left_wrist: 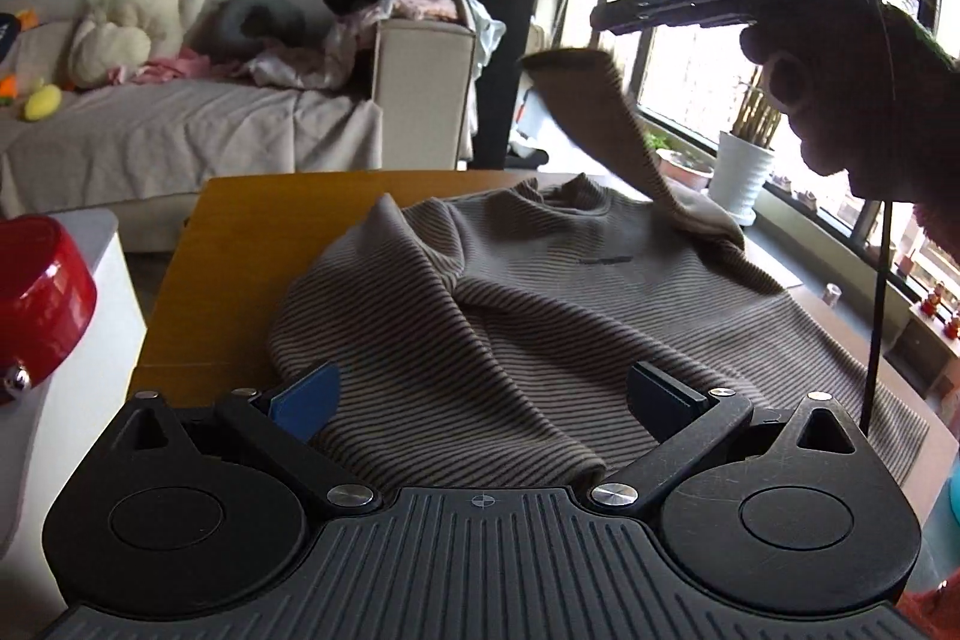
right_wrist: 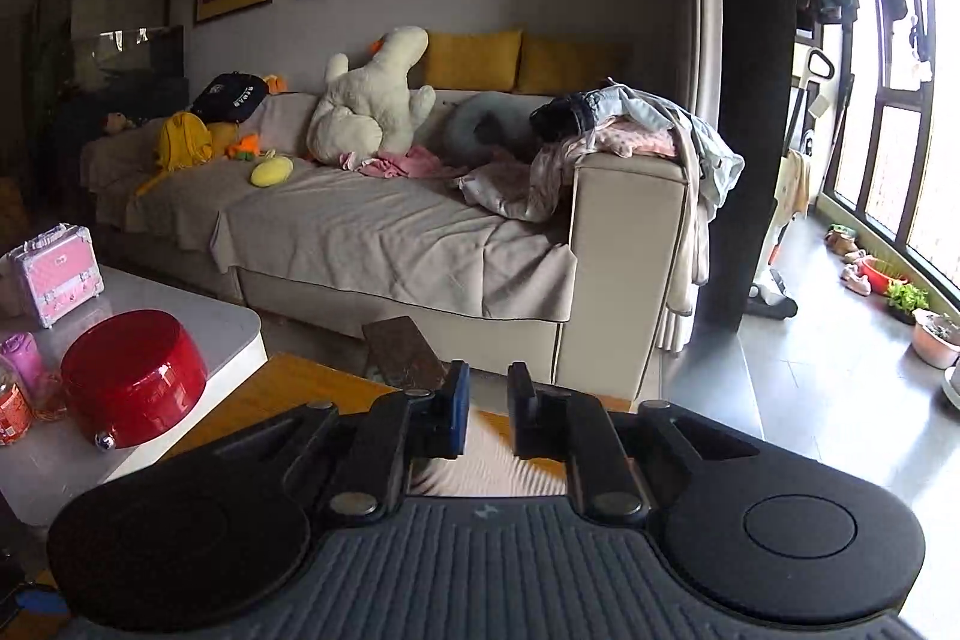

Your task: Fold clothes

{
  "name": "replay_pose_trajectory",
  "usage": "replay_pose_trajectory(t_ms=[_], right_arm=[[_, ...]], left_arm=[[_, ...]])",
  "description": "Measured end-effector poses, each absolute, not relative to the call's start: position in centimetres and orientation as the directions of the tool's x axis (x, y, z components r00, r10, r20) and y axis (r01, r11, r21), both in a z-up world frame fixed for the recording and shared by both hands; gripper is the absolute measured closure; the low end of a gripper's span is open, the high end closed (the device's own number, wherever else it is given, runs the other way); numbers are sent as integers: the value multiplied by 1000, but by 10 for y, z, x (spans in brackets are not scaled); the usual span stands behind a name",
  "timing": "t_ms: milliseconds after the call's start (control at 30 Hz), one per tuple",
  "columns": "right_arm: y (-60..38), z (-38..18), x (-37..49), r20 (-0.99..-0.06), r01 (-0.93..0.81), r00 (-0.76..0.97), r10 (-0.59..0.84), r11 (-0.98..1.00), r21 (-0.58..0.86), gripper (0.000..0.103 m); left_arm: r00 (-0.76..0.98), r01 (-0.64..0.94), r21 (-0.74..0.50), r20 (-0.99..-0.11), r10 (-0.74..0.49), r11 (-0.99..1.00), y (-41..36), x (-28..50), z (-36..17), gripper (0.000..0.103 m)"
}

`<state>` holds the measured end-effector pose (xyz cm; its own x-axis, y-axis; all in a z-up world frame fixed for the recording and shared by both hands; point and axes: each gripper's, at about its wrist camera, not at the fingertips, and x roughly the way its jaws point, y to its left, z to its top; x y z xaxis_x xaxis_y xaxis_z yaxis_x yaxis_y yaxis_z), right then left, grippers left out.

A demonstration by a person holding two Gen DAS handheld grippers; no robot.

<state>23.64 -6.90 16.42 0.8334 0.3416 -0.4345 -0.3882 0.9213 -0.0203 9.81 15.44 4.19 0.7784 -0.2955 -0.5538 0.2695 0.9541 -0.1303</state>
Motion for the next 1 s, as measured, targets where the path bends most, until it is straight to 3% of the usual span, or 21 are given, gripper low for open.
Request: replay_pose_trajectory(t_ms=[67,267,400,467,567,600,633,667,700,800,1000], right_arm=[[-69,163,232,-427,-390,836,344,921,-21,45],[-104,142,203,-456,-414,797,396,908,66,13],[-125,104,176,-522,-397,749,409,907,140,13],[-130,89,161,-540,-381,742,397,913,147,13],[-127,73,138,-566,-398,713,415,903,161,14],[-122,68,129,-574,-418,700,426,895,154,18],[-115,66,122,-579,-448,676,456,878,169,38],[-108,63,117,-583,-478,646,493,856,195,62],[-102,61,111,-586,-507,614,529,833,222,69],[-81,54,99,-582,-568,520,625,762,311,70],[-43,41,112,-531,-537,482,697,714,450,54]], left_arm=[[770,294,-101,-563,-298,950,153,96,40,0],[753,402,54,-588,-296,914,147,80,35,0],[754,448,174,-601,-266,877,141,74,26,1],[760,459,248,-607,-233,853,134,75,19,9],[753,458,270,-624,-208,847,129,84,10,54],[747,445,242,-631,-209,862,130,89,12,81],[747,429,212,-629,-214,878,133,92,15,91],[749,415,175,-623,-225,893,137,95,20,92],[750,401,136,-616,-239,906,141,98,26,92],[747,373,45,-607,-271,927,153,103,41,93],[768,320,39,-596,-235,947,162,102,54,93]])
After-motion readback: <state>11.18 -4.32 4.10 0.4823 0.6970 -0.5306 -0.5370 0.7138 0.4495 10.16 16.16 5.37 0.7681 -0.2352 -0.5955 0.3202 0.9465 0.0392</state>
